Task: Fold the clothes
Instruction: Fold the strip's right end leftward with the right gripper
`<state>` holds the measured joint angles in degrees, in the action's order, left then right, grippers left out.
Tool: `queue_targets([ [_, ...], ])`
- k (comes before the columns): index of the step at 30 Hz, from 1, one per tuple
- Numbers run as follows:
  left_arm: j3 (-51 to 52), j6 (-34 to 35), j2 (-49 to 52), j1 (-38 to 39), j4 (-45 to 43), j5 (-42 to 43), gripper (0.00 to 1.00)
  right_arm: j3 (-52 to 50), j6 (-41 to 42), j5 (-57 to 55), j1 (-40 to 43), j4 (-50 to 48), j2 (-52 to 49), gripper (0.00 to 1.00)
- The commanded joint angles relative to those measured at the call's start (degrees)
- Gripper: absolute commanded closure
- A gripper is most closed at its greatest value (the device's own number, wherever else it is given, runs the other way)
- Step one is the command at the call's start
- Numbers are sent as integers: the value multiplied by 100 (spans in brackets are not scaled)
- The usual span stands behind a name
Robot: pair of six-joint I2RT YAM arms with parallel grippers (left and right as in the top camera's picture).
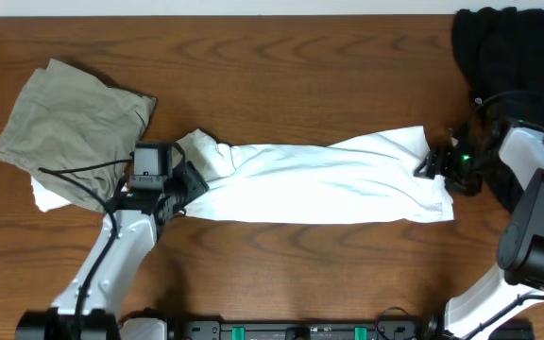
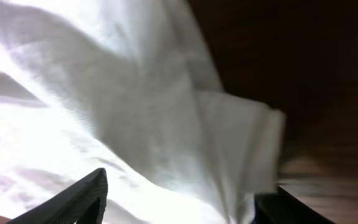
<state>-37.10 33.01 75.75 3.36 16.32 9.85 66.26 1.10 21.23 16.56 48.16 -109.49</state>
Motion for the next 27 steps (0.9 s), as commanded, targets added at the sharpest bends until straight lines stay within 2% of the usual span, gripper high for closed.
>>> queue_targets([
  [1, 37, 0, -140, -44, 46, -127, 38, -238, -79, -28, -205, -22, -407, 49],
  [2, 37, 0, -149, -44, 59, -125, 38, -238, -76, -44, -229, -55, -407, 62],
  [3, 37, 0, -151, -44, 83, -125, 39, -238, -74, -44, -234, -85, -407, 83],
  [4, 37, 0, -151, -44, 118, -122, 39, -238, -74, -42, -234, -111, -407, 98],
  [6, 37, 0, -151, -44, 216, -116, 42, -236, -74, -44, -225, -170, -404, 99],
  [11, 37, -50, -175, -44, 476, -94, 57, -61, 63, -466, -157, -83, -321, 99],
  [19, 37, -111, -387, -44, 638, -81, 58, 1298, 208, -1670, 254, 1209, 98, 99],
  [27, 37, -151, -472, -44, 636, -85, 57, 1993, 205, -1738, -50, 2072, 282, 99],
])
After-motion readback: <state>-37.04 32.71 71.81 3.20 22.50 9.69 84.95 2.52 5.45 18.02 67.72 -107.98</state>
